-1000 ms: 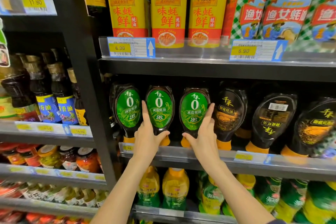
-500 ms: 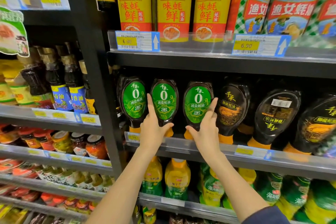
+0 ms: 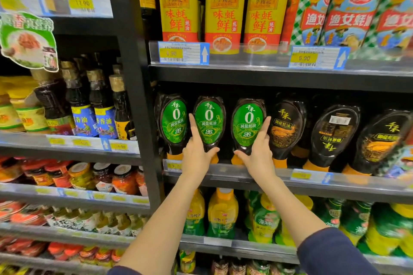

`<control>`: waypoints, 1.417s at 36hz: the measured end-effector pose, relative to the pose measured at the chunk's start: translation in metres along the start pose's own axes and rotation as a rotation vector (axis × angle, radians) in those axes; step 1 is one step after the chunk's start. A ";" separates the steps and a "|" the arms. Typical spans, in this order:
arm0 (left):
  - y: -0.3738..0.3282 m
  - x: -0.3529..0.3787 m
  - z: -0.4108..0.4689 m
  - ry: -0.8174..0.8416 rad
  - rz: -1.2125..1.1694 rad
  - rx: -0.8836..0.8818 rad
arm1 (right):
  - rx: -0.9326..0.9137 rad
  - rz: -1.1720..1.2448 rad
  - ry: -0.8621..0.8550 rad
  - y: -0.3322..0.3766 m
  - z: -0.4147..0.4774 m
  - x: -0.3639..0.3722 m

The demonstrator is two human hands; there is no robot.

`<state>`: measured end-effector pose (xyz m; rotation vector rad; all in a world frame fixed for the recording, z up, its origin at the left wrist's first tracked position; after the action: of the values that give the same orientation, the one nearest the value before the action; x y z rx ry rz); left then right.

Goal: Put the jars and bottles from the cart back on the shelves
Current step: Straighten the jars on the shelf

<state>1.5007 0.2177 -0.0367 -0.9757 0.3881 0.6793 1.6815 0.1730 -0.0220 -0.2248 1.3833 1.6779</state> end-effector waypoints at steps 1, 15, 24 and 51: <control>-0.002 -0.001 0.000 0.013 -0.012 0.003 | 0.010 -0.015 0.009 0.000 0.000 -0.002; -0.017 -0.024 -0.039 0.419 -0.018 0.180 | 0.043 -0.390 0.141 -0.009 -0.052 -0.026; -0.016 -0.081 -0.087 0.743 0.191 0.427 | 0.021 -0.691 0.476 0.022 -0.117 -0.013; 0.194 -0.338 -0.097 0.610 0.512 0.083 | -0.604 -0.596 0.712 0.295 -0.206 0.172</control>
<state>1.1209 0.0901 -0.0110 -0.9999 1.2233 0.8059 1.2892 0.1040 -0.0032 -1.5389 1.0580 1.4896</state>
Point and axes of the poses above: each hand's wrist, its own z-axis towards the middle knuckle, its own x-axis out of the palm, y = z × x, the point moved 9 cm from there along z, towards the middle knuckle, and after that the axes turned 6 degrees about x, right-handed, at the moved point
